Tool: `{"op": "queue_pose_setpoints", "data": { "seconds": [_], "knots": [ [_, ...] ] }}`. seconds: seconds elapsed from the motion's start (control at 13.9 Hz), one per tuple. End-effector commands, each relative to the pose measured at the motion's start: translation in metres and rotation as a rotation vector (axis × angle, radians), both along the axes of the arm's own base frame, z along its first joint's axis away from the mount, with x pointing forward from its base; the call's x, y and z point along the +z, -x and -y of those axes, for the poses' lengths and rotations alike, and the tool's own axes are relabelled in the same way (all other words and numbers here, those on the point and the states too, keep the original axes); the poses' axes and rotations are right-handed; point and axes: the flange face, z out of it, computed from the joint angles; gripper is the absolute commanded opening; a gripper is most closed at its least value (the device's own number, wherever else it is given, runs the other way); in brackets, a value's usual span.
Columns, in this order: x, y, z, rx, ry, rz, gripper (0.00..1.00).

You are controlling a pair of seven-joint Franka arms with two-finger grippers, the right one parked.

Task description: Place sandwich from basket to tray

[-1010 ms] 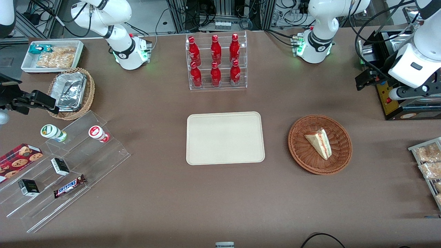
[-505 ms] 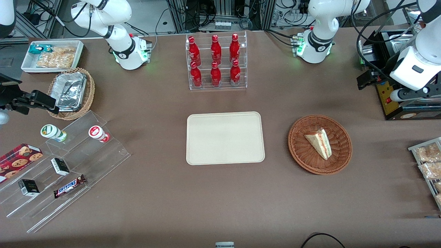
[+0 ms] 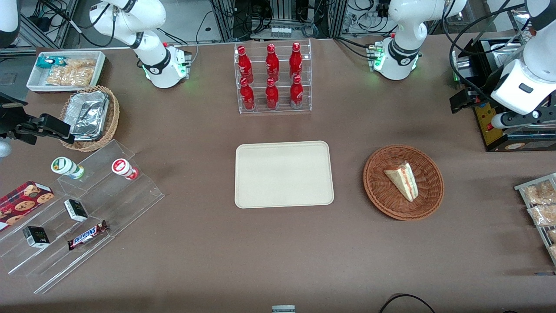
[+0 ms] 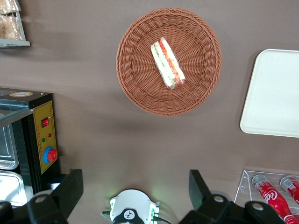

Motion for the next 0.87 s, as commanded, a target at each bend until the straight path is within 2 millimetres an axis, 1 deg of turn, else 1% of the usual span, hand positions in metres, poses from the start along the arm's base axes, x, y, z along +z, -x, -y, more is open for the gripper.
{"op": "queue_pose_setpoints", "data": {
  "seconds": [0.0, 0.14, 0.22, 0.36, 0.5, 0.72, 0.79],
  "knots": [
    [0.003, 0.004, -0.003, 0.005, -0.015, -0.008, 1.00],
    [-0.006, -0.001, -0.006, 0.009, -0.013, -0.028, 1.00],
    [-0.009, -0.002, -0.015, 0.027, -0.013, -0.043, 1.00],
    [-0.009, -0.001, -0.019, 0.033, -0.014, -0.044, 1.00],
    [-0.012, -0.003, -0.031, 0.056, -0.013, -0.048, 1.00],
    [-0.018, -0.006, -0.036, 0.066, -0.014, -0.057, 1.00],
    [-0.025, -0.006, -0.036, 0.068, -0.015, -0.069, 1.00]
  ]
}}
